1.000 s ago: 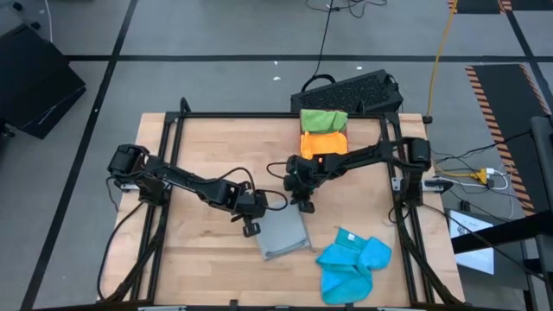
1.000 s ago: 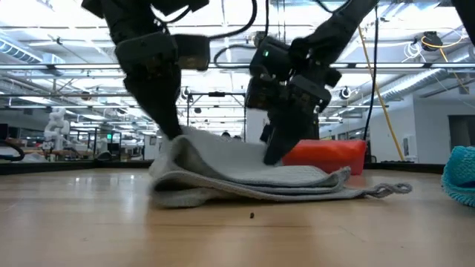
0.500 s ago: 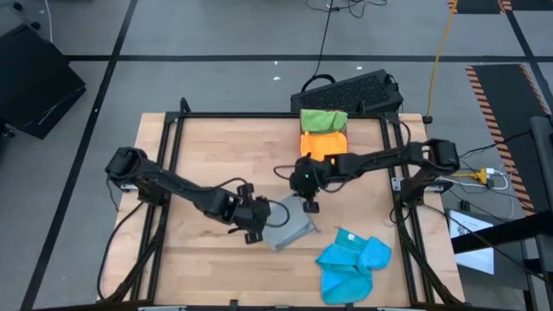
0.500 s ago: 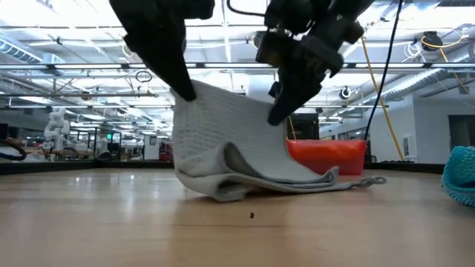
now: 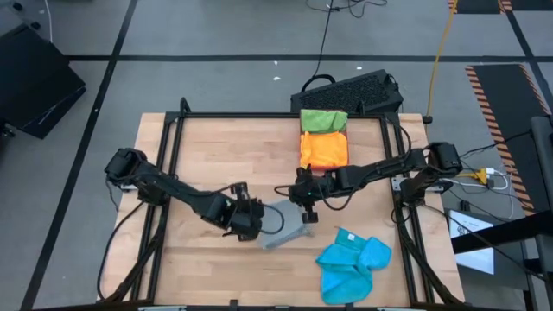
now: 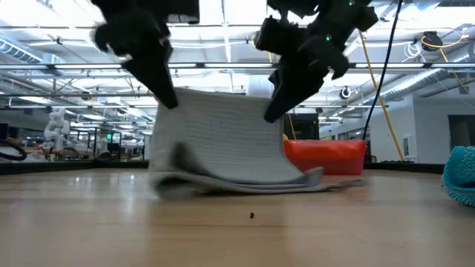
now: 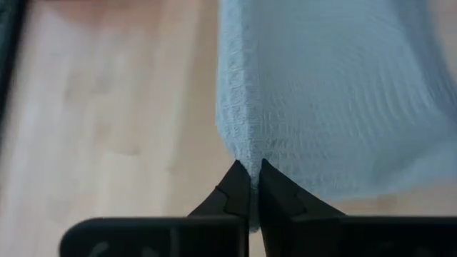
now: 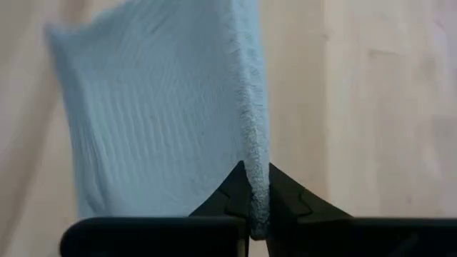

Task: Fold microfiber towels
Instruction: Fold the gray microfiber cloth

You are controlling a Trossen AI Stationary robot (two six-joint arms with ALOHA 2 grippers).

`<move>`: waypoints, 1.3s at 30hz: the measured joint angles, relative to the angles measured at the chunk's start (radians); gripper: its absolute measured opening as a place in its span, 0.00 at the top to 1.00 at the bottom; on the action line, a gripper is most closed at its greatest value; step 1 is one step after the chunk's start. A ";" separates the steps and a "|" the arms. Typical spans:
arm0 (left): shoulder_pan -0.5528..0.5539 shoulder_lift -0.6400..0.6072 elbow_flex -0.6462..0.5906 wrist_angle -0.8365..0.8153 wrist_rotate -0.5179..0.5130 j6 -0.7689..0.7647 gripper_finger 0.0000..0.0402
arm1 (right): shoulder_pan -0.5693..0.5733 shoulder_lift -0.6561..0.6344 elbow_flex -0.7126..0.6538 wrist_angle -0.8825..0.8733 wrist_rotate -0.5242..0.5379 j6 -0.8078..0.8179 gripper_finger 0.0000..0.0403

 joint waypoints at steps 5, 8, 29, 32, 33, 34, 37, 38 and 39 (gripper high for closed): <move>0.071 0.000 0.000 0.042 0.013 0.078 0.98 | -0.044 -0.002 0.000 -0.028 0.026 0.018 0.98; 0.077 0.000 0.000 0.067 0.011 0.087 0.95 | -0.052 -0.004 0.000 -0.067 0.024 0.071 0.98; -0.051 0.094 -0.002 0.212 0.130 -0.032 0.96 | 0.060 0.037 -0.014 -0.019 -0.132 0.167 0.98; -0.051 0.095 -0.002 0.242 0.152 -0.037 0.97 | 0.060 0.036 -0.031 0.002 -0.141 0.167 0.96; -0.051 0.095 -0.002 0.246 0.152 -0.045 0.96 | 0.060 0.036 -0.036 -0.001 -0.157 0.166 0.94; -0.051 0.095 -0.002 0.242 0.152 -0.050 0.94 | 0.060 0.034 -0.043 0.015 -0.186 0.165 0.93; -0.051 0.095 -0.002 0.242 0.155 -0.058 0.88 | 0.061 0.034 -0.074 0.051 -0.252 0.173 0.88; -0.051 0.095 -0.002 0.243 0.156 -0.062 0.85 | 0.063 0.034 -0.083 0.062 -0.266 0.178 0.86; -0.051 0.095 -0.002 0.248 0.157 -0.069 0.83 | 0.065 0.034 -0.089 0.070 -0.271 0.181 0.85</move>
